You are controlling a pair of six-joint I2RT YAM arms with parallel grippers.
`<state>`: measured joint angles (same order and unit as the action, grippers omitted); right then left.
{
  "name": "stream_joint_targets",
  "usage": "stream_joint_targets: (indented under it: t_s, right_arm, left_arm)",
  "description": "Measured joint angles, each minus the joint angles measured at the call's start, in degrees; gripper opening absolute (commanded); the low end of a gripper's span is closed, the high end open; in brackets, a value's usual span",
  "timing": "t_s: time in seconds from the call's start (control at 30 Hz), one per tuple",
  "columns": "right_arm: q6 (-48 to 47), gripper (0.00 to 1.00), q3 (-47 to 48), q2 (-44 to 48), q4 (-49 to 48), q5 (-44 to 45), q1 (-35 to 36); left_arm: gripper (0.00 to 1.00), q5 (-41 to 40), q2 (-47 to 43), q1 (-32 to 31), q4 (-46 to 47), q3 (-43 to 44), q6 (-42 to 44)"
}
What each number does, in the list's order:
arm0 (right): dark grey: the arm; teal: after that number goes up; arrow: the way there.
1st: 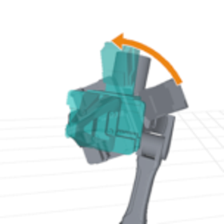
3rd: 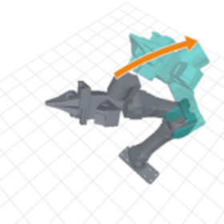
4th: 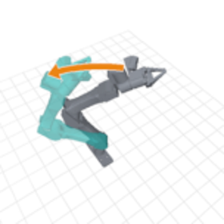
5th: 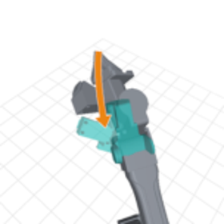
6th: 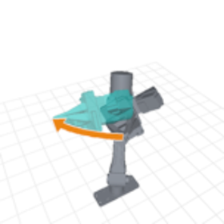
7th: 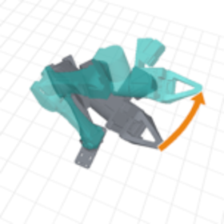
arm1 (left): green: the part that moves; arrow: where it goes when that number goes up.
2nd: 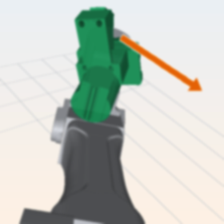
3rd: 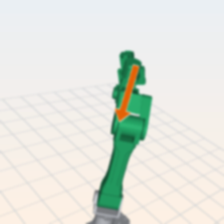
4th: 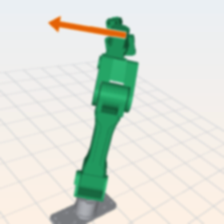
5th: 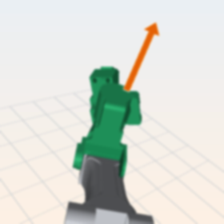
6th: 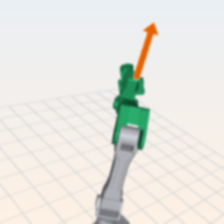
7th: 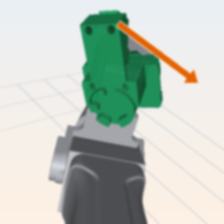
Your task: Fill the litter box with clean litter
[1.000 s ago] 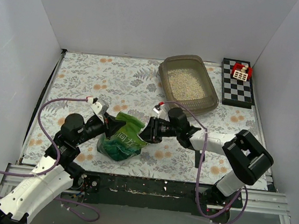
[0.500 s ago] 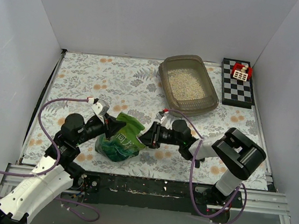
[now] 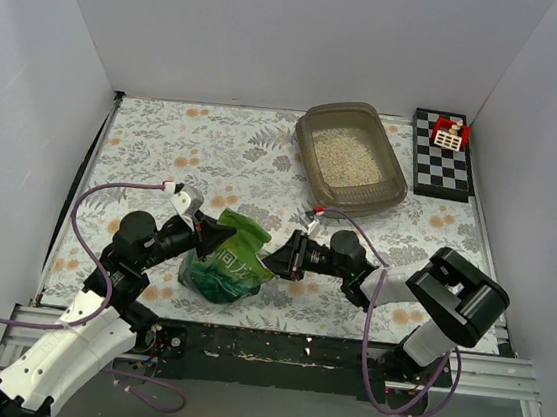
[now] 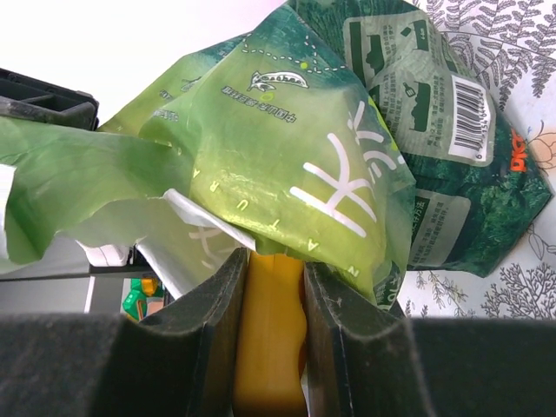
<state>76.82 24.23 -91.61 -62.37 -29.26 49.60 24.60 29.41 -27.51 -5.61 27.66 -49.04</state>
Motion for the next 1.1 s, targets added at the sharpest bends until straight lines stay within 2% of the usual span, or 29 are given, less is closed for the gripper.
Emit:
stream_joint_targets:
  t_s: [0.27, 0.6, 1.1]
  right_arm:
    - [0.0, 0.01, -4.4, 6.3, -0.9, 1.1, -0.2]
    - [-0.8, 0.01, -6.6, 16.3, 2.8, 0.6, -2.3]
    - [-0.2, 0.01, -16.7, 34.9, 8.9, -0.7, -8.9]
  left_arm:
    - [0.0, 0.9, 0.0, 0.0, 0.5, 0.0, 0.1]
    - [0.0, 1.7, 0.5, 0.0, 1.4, -0.2, 0.5]
    - [0.0, 3.1, -1.5, -0.1, 4.5, -2.7, 1.2]
